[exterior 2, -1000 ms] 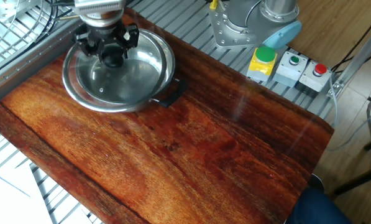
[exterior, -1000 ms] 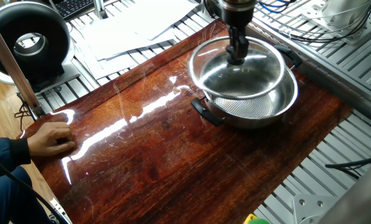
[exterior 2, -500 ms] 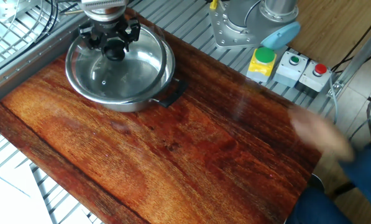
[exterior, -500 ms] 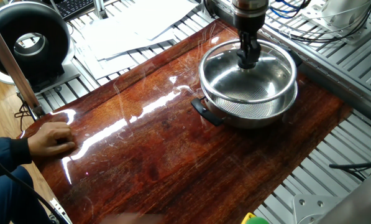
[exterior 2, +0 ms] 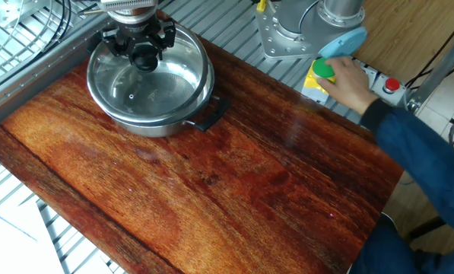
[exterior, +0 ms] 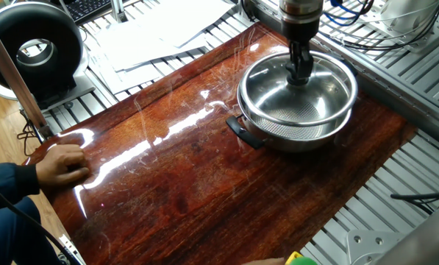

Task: Cover the pot with the lid

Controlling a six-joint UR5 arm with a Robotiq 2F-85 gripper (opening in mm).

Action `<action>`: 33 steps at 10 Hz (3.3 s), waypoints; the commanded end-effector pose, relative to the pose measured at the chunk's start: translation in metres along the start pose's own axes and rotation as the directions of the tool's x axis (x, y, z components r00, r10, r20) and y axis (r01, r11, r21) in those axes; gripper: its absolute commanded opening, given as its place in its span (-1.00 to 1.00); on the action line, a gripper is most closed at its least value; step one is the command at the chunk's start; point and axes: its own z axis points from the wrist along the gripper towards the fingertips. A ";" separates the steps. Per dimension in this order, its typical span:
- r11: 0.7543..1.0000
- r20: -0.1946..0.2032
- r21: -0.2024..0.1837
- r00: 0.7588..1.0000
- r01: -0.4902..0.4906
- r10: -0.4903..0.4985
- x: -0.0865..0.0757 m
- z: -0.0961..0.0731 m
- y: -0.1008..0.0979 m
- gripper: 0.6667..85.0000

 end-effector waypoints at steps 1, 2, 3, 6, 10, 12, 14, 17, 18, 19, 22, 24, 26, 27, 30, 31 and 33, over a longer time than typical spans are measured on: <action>0.999 0.013 -0.023 0.999 -0.047 0.047 -0.003 0.000 0.006 -0.98; 0.998 0.014 -0.022 0.999 -0.052 0.052 -0.003 0.001 0.005 -0.98; 0.998 0.014 -0.022 0.999 -0.052 0.052 -0.004 0.001 0.005 -0.98; 0.997 0.020 -0.027 0.998 -0.066 0.067 -0.008 0.002 0.006 -0.98; 0.997 0.031 -0.021 0.997 -0.075 0.075 -0.013 0.003 0.004 -0.98; 0.998 0.030 -0.006 0.997 -0.070 0.070 -0.012 0.004 0.000 -0.98; 0.998 0.033 0.000 0.997 -0.064 0.064 -0.012 0.005 -0.002 -0.98; 0.998 0.041 0.006 0.997 -0.070 0.070 -0.009 0.010 -0.001 -0.98; 0.997 0.053 0.021 0.996 -0.076 0.075 -0.011 0.010 -0.005 -0.98; 0.996 0.063 0.024 0.994 -0.088 0.086 -0.013 0.009 -0.006 -0.98; 0.994 0.094 0.039 0.990 -0.105 0.101 -0.019 0.008 -0.011 -0.98; 0.993 0.103 0.051 0.989 -0.108 0.102 -0.020 0.008 -0.014 -0.98; 0.992 0.120 0.038 0.986 -0.117 0.112 -0.025 0.007 -0.012 -0.98; 0.992 0.127 0.031 0.985 -0.120 0.115 -0.028 0.008 -0.013 -0.98; 0.991 0.100 0.011 0.986 -0.133 0.131 -0.020 0.007 -0.006 -0.98; 0.991 0.098 0.015 0.986 -0.134 0.131 -0.018 0.005 -0.005 -0.98; 0.991 0.097 0.030 0.987 -0.130 0.127 -0.016 0.004 -0.007 -0.98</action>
